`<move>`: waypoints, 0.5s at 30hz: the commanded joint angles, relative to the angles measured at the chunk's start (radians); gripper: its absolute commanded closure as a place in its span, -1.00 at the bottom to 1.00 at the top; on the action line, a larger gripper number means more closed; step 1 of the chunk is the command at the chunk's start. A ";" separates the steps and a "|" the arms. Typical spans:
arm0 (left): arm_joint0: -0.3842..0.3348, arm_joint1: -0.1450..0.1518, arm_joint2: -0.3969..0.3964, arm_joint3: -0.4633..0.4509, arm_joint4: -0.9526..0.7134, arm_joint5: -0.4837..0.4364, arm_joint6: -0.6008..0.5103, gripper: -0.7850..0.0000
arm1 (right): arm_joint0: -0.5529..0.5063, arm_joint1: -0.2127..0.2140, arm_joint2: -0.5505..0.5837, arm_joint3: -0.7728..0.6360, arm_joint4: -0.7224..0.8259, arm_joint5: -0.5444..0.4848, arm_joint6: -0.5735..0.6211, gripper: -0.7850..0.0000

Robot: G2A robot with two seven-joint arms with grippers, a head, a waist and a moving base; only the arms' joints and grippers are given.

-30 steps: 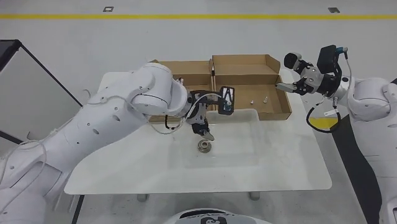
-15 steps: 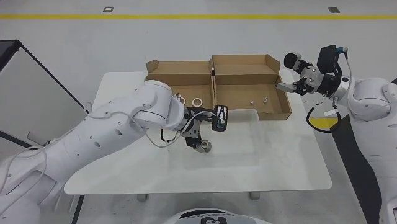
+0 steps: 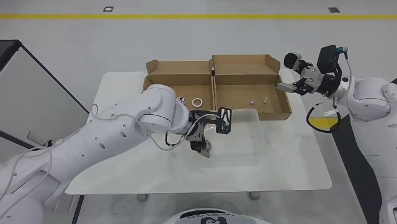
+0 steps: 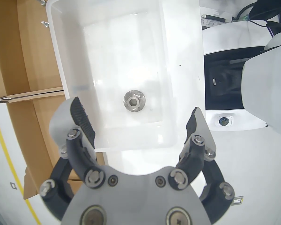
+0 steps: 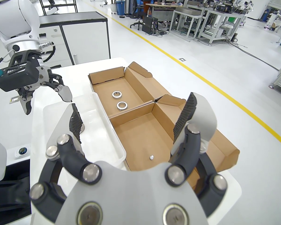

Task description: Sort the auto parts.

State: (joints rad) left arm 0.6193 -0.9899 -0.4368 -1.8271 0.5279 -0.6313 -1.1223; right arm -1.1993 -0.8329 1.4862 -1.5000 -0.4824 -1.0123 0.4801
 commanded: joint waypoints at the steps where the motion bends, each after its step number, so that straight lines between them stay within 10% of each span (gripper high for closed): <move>1: 0.002 0.000 -0.001 0.002 0.002 0.004 0.005 -1.00 | 0.000 0.000 0.000 0.000 0.000 0.000 0.000 -1.00; 7: -0.012 -0.014 0.010 0.005 0.012 0.043 -0.033 -1.00 | 0.000 0.000 0.000 0.000 0.000 0.000 0.000 -1.00; 15: -0.113 -0.107 0.104 0.097 -0.075 0.122 -0.130 -1.00 | 0.000 0.000 0.000 0.000 0.000 0.000 0.000 -1.00</move>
State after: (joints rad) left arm 0.5127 -1.0874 -0.3429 -1.7435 0.4590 -0.5181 -1.2461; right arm -1.1993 -0.8329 1.4862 -1.5000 -0.4824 -1.0123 0.4801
